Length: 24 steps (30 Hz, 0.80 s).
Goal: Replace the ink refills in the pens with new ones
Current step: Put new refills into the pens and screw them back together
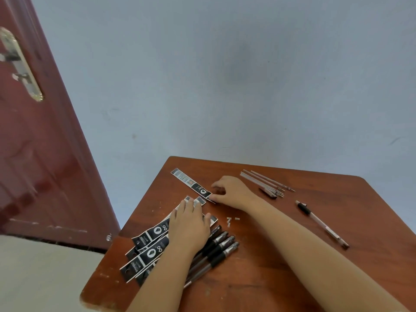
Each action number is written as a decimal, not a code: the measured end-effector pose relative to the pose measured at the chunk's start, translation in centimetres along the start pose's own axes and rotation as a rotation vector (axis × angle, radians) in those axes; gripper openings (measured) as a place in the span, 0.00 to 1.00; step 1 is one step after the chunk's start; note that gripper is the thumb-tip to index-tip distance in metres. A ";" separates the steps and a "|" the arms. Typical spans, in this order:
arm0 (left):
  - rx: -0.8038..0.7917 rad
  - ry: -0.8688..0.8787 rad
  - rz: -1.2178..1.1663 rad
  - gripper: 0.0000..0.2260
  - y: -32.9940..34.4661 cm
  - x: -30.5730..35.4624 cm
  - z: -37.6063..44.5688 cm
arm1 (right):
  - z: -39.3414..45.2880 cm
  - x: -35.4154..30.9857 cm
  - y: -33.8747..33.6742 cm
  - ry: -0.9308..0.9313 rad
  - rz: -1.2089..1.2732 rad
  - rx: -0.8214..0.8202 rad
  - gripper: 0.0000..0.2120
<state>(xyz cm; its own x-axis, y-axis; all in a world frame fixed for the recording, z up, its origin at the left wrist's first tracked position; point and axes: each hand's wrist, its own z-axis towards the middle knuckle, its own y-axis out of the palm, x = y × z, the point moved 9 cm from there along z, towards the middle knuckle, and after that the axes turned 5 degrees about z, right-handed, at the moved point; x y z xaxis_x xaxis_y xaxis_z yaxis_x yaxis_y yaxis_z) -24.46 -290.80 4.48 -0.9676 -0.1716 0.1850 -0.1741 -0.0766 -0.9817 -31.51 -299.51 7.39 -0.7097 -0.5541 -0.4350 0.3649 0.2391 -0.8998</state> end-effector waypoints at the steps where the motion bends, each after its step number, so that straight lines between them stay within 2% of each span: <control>1: -0.003 -0.001 0.003 0.22 0.1 0.0 0.0 | 0.4 -0.1 0.4 0.000 -0.020 -0.021 0.20; 6: -0.015 -0.012 0.003 0.23 0.2 -0.2 0.1 | 0.8 0.4 -0.1 0.017 -0.108 -0.026 0.15; 12: -0.013 -0.020 -0.011 0.22 0.0 -0.2 0.0 | -1.1 3.5 -2.3 0.081 -0.375 -0.008 0.13; 16: -0.001 -0.031 -0.014 0.22 -0.1 -0.2 -0.3 | -1.2 3.5 -2.6 0.068 -0.255 0.064 0.16; 20: 0.041 -0.042 0.002 0.22 -0.8 0.0 -0.5 | -0.8 2.5 -1.1 0.057 -0.159 0.025 0.17; 24: 0.064 -0.032 0.010 0.20 -1.3 0.3 -0.9 | -1.2 1.9 -0.7 0.068 -0.126 0.055 0.15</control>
<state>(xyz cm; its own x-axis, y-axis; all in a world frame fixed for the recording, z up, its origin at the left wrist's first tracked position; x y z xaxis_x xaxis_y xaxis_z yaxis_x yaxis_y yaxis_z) -24.64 -289.91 5.76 -0.9628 -0.2037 0.1777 -0.1517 -0.1370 -0.9789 -33.84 -299.75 7.20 -0.7905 -0.5211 -0.3218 0.3015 0.1262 -0.9451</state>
